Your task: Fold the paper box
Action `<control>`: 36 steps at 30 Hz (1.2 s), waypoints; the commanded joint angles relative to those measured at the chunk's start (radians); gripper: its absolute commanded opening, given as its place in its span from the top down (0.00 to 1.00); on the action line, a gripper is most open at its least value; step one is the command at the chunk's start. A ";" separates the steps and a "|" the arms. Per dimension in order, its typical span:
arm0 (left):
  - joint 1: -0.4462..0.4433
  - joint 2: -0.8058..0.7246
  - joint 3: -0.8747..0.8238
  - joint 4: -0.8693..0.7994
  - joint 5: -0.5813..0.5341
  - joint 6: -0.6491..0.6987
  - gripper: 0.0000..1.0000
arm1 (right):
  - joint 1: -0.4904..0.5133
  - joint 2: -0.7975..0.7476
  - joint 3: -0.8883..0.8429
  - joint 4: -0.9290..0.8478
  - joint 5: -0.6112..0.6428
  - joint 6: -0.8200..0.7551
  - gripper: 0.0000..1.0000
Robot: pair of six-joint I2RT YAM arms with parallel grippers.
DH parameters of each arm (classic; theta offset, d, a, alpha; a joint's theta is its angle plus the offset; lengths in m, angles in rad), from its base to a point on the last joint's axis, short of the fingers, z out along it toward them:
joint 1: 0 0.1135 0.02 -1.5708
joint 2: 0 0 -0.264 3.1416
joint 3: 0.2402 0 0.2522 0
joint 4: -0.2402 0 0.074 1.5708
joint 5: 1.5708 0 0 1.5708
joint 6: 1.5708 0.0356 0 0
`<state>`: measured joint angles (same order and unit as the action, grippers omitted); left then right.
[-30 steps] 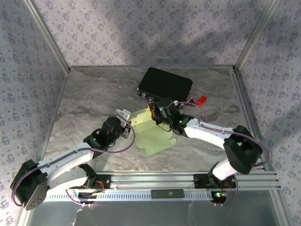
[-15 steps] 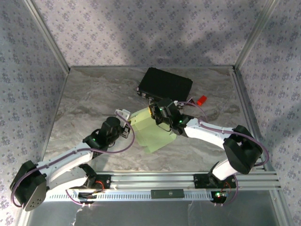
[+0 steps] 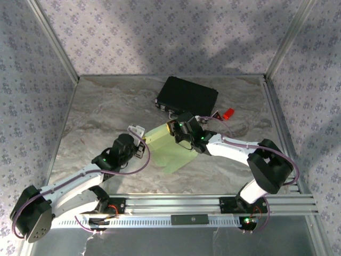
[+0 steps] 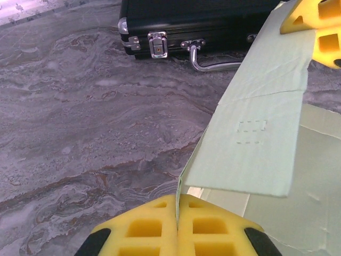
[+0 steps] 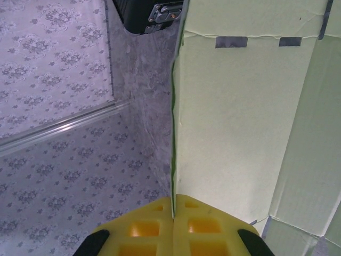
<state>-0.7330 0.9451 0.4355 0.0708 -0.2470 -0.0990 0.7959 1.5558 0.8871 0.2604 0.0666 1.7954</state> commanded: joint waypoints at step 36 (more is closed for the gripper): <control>0.005 0.227 0.488 -0.386 0.235 -1.075 0.36 | 0.002 -0.016 -0.058 0.063 0.064 0.022 1.00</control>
<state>-0.7174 1.1568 0.9260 -0.3584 -0.0296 -1.1408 0.7971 1.5600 0.8391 0.3138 0.1127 1.7977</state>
